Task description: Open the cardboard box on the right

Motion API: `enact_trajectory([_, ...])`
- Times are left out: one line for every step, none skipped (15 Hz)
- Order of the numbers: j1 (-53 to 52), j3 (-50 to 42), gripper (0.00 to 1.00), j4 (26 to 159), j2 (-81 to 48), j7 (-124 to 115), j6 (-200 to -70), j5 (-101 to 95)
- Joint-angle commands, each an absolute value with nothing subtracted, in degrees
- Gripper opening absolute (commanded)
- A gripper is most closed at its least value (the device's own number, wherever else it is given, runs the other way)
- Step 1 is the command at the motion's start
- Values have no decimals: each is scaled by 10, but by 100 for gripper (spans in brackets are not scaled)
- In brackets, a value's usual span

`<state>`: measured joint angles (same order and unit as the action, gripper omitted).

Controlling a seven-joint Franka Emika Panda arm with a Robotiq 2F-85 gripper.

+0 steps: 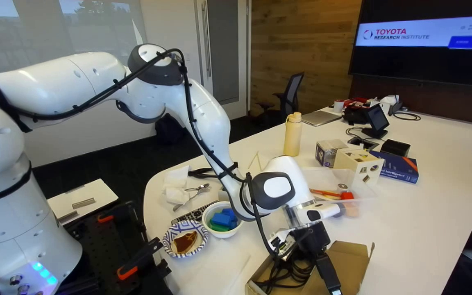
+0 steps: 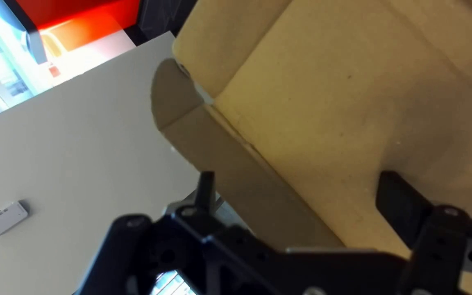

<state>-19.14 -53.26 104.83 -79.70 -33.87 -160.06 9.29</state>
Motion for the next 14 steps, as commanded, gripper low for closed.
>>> enact_trajectory([-165, -513, 100, 1009, -810, -350, -1568, 78])
enact_trajectory([-159, -507, 100, 999, -815, -351, -1562, 76])
enact_trajectory([-153, -502, 100, 992, -819, -351, -1556, 74])
enact_trajectory([-148, -497, 100, 985, -822, -351, -1551, 72])
enact_trajectory([-143, -493, 100, 977, -826, -351, -1546, 71])
enact_trajectory([-136, -486, 100, 972, -825, -347, -1542, 70])
enact_trajectory([-133, -483, 100, 967, -827, -349, -1539, 69])
enact_trajectory([-131, -482, 100, 965, -827, -348, -1540, 67])
enact_trajectory([-128, -480, 100, 965, -824, -346, -1540, 65])
enact_trajectory([-123, -477, 100, 964, -821, -343, -1540, 63])
enact_trajectory([-115, -469, 100, 966, -812, -335, -1543, 63])
enact_trajectory([-111, -463, 100, 970, -807, -332, -1547, 64])
enact_trajectory([-107, -457, 100, 972, -803, -329, -1550, 64])
enact_trajectory([-106, -454, 100, 974, -801, -328, -1552, 63])
